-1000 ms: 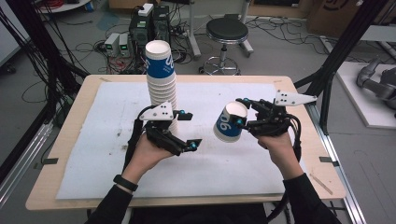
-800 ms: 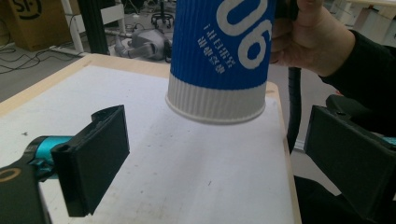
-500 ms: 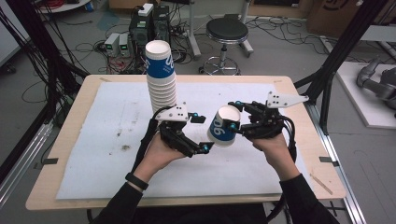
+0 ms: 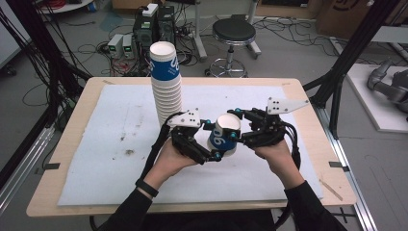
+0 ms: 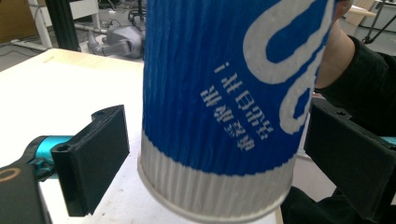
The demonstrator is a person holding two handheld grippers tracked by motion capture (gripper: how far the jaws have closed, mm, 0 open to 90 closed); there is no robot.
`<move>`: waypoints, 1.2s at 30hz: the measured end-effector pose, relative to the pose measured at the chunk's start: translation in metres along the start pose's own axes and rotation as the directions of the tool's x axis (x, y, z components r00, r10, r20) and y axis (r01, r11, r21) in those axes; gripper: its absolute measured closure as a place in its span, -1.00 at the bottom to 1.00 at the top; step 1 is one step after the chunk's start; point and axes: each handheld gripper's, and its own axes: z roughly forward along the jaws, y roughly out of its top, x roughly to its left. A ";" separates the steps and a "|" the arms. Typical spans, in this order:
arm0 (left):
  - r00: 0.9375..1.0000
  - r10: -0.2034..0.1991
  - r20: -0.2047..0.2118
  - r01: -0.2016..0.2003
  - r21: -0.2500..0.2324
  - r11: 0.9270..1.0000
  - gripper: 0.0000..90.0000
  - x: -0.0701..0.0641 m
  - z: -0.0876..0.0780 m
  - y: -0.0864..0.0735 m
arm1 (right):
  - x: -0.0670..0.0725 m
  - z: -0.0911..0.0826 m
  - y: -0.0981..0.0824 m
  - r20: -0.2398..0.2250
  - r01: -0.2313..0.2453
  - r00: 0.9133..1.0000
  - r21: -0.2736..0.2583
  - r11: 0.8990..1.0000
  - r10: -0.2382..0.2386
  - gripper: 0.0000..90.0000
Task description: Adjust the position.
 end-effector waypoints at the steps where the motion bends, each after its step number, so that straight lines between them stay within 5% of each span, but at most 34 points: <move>1: 1.000 0.005 -0.002 -0.005 0.005 1.000 -0.85 0.000 0.001 0.000 | 0.000 0.000 0.000 0.000 0.000 1.000 0.000 1.000 0.000 -0.31; 13: 1.000 -0.007 0.007 0.007 0.014 1.000 -0.84 0.002 0.008 -0.003 | 0.000 0.002 0.000 -0.014 -0.008 1.000 -0.005 1.000 0.008 -0.31; 17: 1.000 0.000 0.024 -0.001 0.013 1.000 -0.67 0.002 0.007 -0.003 | 0.000 0.002 0.000 -0.014 -0.013 1.000 -0.007 1.000 0.013 -0.31; 29: 1.000 0.014 0.024 -0.014 0.022 1.000 -0.58 0.003 0.002 -0.001 | -0.002 0.002 -0.001 -0.020 -0.023 1.000 -0.015 1.000 0.022 -0.32; 36: 0.999 0.028 0.022 -0.029 0.079 0.996 -0.55 0.003 0.000 -0.001 | -0.004 -0.003 0.001 0.004 -0.023 1.000 0.003 1.000 0.023 -0.58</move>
